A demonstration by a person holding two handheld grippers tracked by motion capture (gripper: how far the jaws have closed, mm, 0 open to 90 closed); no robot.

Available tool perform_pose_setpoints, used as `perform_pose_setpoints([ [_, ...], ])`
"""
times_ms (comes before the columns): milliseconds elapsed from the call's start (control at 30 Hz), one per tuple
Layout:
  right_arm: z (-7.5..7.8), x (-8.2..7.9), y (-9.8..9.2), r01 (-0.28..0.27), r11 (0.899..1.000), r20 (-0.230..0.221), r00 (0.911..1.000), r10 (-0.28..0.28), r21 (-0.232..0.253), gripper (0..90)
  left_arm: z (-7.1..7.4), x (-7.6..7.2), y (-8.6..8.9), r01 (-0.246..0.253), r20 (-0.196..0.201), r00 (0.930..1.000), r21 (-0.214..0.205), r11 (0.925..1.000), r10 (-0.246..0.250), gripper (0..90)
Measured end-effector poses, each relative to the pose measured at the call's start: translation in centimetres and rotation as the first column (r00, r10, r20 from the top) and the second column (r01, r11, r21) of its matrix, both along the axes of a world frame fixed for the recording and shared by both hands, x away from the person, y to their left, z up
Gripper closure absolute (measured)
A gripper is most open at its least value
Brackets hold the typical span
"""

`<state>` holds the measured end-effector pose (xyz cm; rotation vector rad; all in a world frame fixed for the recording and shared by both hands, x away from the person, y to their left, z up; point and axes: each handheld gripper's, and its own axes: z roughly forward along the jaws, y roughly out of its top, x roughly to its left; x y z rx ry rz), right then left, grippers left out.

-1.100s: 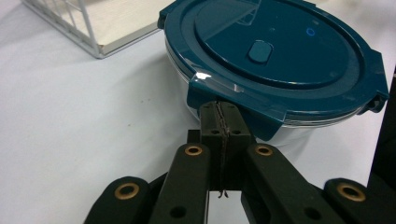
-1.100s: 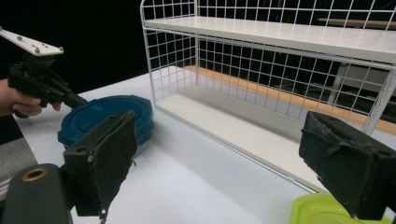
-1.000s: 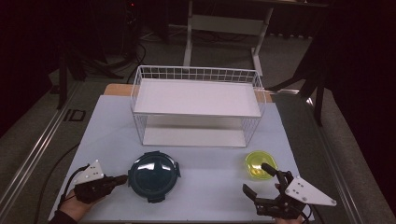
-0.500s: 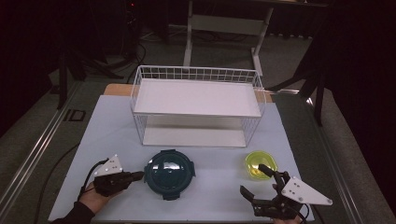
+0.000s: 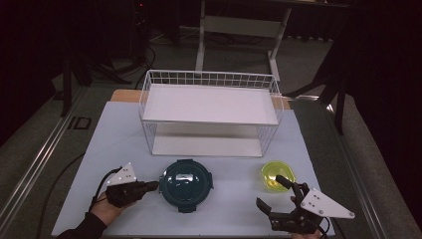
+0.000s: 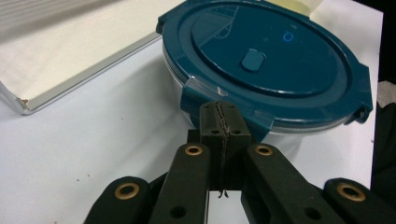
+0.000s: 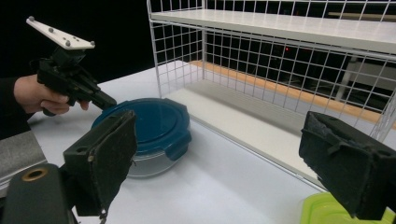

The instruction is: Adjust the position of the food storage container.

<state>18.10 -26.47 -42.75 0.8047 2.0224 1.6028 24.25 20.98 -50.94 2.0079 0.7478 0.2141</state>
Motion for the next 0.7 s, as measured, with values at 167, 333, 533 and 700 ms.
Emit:
perform_pose_setpoints([
  [167, 0.0, 0.0, 0.2, -0.003, 1.000, -0.002, 1.0000, 0.003, -0.001, 10.9, 0.0, 0.3, -0.6, -0.005, -0.006, 1.0000, -0.005, 1.0000, 0.005, 89.7],
  [333, -0.1, 0.1, 0.2, -0.003, 1.000, -0.006, 1.0000, 0.003, -0.003, 10.9, 0.1, 0.6, -1.4, 0.010, -0.010, 0.9999, -0.008, 0.9999, -0.010, 89.7],
  [533, -0.2, 0.1, 0.3, -0.007, 1.000, -0.011, 0.9999, 0.007, -0.004, 10.9, 0.2, 1.1, -2.4, 0.022, -0.012, 0.9997, -0.003, 0.9998, -0.022, 89.7],
  [700, -0.1, 0.1, 0.3, -0.006, 1.000, -0.008, 0.9999, 0.006, -0.004, 10.9, 0.1, 1.3, -3.3, 0.042, -0.015, 0.9990, -0.008, 0.9991, -0.042, 89.7],
])
